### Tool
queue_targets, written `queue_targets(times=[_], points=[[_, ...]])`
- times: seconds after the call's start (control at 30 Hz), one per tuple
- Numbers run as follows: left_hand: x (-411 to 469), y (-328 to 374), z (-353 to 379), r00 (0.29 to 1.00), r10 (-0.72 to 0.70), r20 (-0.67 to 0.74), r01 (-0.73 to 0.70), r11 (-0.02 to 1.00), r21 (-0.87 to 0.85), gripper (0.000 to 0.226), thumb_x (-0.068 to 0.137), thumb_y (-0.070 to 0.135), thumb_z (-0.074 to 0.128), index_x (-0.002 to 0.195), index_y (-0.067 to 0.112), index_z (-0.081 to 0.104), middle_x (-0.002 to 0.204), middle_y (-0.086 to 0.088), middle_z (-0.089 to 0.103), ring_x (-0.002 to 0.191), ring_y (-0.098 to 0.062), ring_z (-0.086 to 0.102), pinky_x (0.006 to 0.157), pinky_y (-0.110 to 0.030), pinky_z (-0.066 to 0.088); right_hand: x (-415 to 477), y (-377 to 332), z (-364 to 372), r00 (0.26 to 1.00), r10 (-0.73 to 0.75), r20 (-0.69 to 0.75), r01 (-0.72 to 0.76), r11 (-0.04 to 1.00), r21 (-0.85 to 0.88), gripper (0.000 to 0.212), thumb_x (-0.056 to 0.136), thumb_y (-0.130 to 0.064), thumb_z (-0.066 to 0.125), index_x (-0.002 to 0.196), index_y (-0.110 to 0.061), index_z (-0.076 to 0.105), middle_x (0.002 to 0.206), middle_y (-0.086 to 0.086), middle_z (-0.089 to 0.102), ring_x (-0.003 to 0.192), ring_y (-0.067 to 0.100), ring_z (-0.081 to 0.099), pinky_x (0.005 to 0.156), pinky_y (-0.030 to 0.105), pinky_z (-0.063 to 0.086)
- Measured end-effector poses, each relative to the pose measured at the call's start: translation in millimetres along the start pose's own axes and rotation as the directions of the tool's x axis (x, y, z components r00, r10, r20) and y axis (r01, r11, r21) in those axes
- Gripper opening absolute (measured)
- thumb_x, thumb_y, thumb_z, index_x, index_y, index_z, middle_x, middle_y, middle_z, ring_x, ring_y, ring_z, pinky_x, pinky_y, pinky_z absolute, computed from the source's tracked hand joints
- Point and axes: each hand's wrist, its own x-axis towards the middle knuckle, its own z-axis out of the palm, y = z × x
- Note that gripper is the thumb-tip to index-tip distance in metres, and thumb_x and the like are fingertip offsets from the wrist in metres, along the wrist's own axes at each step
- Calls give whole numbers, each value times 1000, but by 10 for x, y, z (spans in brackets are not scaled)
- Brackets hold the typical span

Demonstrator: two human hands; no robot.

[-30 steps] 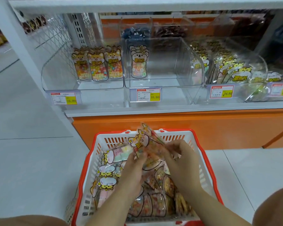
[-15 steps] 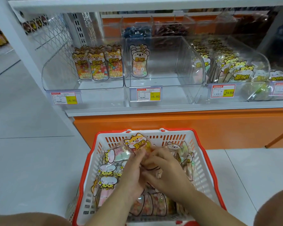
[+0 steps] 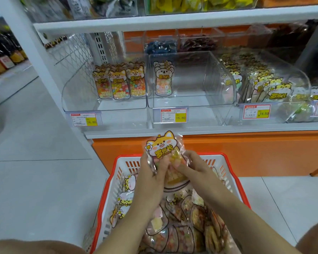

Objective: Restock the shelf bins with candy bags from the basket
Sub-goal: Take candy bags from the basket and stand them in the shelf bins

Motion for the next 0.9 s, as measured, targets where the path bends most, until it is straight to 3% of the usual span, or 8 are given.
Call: queue_targets(times=[0.07,0.17,0.3,0.4,0.53,0.7,0.8,0.9], points=[[52,163,-73,997,36,73,-38,999,27,49,98,41,52,145,39,36,120,23,65,111,8,60,85,-12,51,-15,-129,42,995,-95,1,95,994,47,31,100,-11,56,129,-19,51,106,-9,75,101,6,70,83,21,55],[156,362,-239,969,79,233,-98,993,69,63,102,22,54,153,35,20,135,19,57,125,2,53,104,-21,44,38,-278,67,983,-178,44,180,982,-57,46,98,-1,56,138,-19,43,125,-7,68,117,9,64,97,27,53],[312,579,-528,943,171,285,-217,966,137,92,95,25,60,155,44,-7,148,18,47,132,-1,49,117,-42,37,186,-641,147,963,-237,125,254,956,-145,47,92,3,64,128,-22,47,107,-20,72,102,-2,67,90,23,55],[449,759,-763,939,251,236,-291,945,151,89,95,22,61,155,47,0,143,18,53,130,-5,53,114,-48,40,341,-930,298,948,-289,135,311,931,-190,46,91,5,65,124,-22,48,92,-23,72,82,-11,66,72,10,51],[699,953,-1086,927,355,120,-370,919,137,86,89,21,63,157,34,11,142,12,55,129,-11,56,111,-52,42,683,-1288,564,922,-359,145,387,876,-287,54,84,-13,74,129,-27,49,114,-6,70,104,11,68,94,42,56],[1092,1001,-1448,922,388,10,-387,916,104,87,87,24,68,156,33,16,147,4,52,132,-18,55,111,-53,43,1238,-1593,870,946,-251,205,302,914,-272,52,82,6,69,126,-15,50,115,5,71,106,22,69,96,47,55],[1333,976,-1628,921,386,-53,-381,920,88,86,87,20,68,156,32,18,145,6,55,130,-14,56,110,-51,45,1551,-1685,1067,953,-178,245,241,937,-255,51,87,13,61,127,-16,49,105,4,70,87,12,70,71,27,58],[1591,991,-1819,924,370,-97,-357,926,124,84,90,11,71,155,34,23,142,6,57,127,-13,58,107,-48,48,1862,-1754,1258,962,-160,220,217,940,-265,52,88,10,63,128,-20,48,106,2,73,98,21,70,86,49,57]])
